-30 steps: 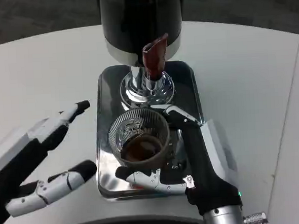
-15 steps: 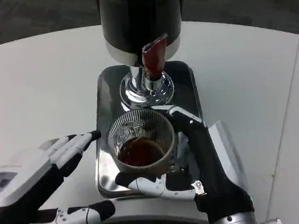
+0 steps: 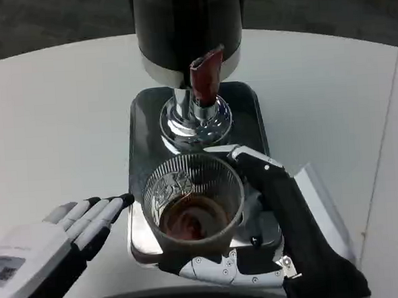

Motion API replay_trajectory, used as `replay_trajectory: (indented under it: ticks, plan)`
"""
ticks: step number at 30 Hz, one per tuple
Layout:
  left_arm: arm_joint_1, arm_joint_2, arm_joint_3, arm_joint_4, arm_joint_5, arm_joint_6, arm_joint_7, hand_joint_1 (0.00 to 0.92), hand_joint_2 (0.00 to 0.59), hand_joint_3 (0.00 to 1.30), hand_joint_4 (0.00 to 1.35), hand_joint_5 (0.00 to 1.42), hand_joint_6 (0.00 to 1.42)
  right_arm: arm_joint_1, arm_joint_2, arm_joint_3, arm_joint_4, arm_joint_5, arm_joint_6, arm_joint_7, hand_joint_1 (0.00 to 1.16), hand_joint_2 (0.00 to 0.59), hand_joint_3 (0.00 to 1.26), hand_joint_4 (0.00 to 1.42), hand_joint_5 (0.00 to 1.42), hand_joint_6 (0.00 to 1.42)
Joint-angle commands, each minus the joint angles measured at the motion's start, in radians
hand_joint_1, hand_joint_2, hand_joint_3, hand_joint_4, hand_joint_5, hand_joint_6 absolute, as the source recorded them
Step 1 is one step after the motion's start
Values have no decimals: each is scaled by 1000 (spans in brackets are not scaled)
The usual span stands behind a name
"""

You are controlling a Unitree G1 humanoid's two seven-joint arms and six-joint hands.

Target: Grasp the cup under the faucet to collect the drink, then remove the cup.

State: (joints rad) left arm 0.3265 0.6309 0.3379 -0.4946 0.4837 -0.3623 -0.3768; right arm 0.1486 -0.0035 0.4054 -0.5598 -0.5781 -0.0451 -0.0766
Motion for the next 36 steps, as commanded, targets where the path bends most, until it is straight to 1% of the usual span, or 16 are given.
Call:
replay_trajectory:
  ticks: [1,2,5,8,14,18,25,36]
  plan:
    - [34,-24,10,-54,23,-37,49,53,107,0,0,0,0,30,-7,16,-109,17,13,53,1069,116,788,977,972,1330]
    - [38,-27,9,-56,24,-44,56,77,108,0,0,0,0,37,-8,17,-123,20,19,65,1069,116,788,977,972,1330]
    - [39,-23,-2,-53,41,-44,55,100,110,0,0,0,0,52,-9,20,-149,27,28,90,1069,116,788,977,972,1330]
    - [37,-28,0,-67,48,-38,56,105,110,0,0,0,0,71,-12,19,-168,39,31,106,1069,116,788,977,972,1330]
    - [48,-36,-12,-92,65,-46,55,107,108,0,0,0,0,108,-17,6,-183,68,28,114,1060,121,788,989,972,1331]
    - [38,-49,-15,-100,77,-40,63,100,108,0,0,0,0,108,-20,6,-209,71,33,123,1057,123,788,989,972,1331]
    - [21,-57,-11,-97,102,-32,69,107,118,0,0,0,0,131,-24,5,-248,70,46,131,1054,123,788,989,972,1331]
    - [-5,-77,-22,-102,125,-1,74,109,115,0,0,0,0,127,-20,5,-261,70,61,128,1052,124,788,989,972,1347]
